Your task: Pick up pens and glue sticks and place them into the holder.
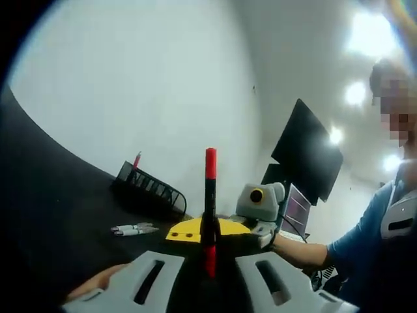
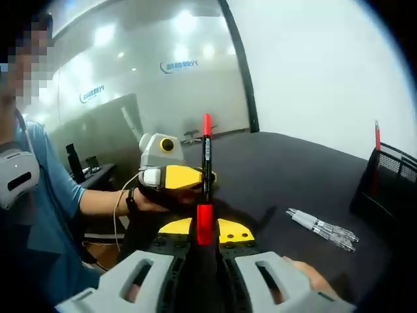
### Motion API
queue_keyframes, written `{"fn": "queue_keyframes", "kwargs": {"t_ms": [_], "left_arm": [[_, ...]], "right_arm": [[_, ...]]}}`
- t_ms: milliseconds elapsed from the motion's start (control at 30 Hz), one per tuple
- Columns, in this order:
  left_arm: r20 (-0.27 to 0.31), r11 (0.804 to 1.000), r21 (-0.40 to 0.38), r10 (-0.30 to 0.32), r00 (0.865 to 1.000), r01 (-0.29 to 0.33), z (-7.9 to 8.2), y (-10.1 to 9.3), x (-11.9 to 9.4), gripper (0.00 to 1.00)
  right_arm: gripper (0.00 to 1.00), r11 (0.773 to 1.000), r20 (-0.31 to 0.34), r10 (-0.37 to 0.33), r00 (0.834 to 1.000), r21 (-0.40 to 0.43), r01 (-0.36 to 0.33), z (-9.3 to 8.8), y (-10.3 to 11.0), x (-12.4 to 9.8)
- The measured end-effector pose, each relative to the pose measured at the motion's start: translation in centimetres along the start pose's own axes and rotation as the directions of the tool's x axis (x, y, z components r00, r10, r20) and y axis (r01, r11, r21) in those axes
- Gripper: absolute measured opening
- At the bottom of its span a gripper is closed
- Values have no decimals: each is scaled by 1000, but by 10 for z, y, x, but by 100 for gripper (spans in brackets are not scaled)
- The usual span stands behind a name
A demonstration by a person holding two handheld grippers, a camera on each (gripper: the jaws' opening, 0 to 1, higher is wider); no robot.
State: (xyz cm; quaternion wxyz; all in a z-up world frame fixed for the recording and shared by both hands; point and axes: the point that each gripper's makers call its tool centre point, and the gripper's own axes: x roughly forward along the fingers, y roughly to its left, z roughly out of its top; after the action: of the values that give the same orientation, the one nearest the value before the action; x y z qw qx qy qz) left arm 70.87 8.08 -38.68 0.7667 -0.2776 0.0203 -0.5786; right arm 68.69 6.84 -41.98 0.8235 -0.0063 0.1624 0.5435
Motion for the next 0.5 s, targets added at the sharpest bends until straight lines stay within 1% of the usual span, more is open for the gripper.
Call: {"fn": "queue_keyframes", "kwargs": {"t_ms": [100,233,367,400,500], "left_arm": [[-2,1000,7,8,1000,-8,0,1,0,8],[-15,1000,18,6,1000,-5,-3,0,1,8],[-22,1000,24,3,1000,-2,-5,-1,2,8],[-23,1000,26,2,1000,-1,-5,-2,2,8],[-30,999,34,0,1000,1,-7,-3,2,8]], "right_arm": [[11,1000,14,-15,1000,-4,15,8,-4,-8],[11,1000,64,-15,998,-2,15,31,-5,-16],[11,1000,93,-11,996,-17,13,51,-2,-15],[11,1000,104,-4,995,-20,6,59,0,-13],[11,1000,113,-4,994,-23,7,69,0,-8]]}}
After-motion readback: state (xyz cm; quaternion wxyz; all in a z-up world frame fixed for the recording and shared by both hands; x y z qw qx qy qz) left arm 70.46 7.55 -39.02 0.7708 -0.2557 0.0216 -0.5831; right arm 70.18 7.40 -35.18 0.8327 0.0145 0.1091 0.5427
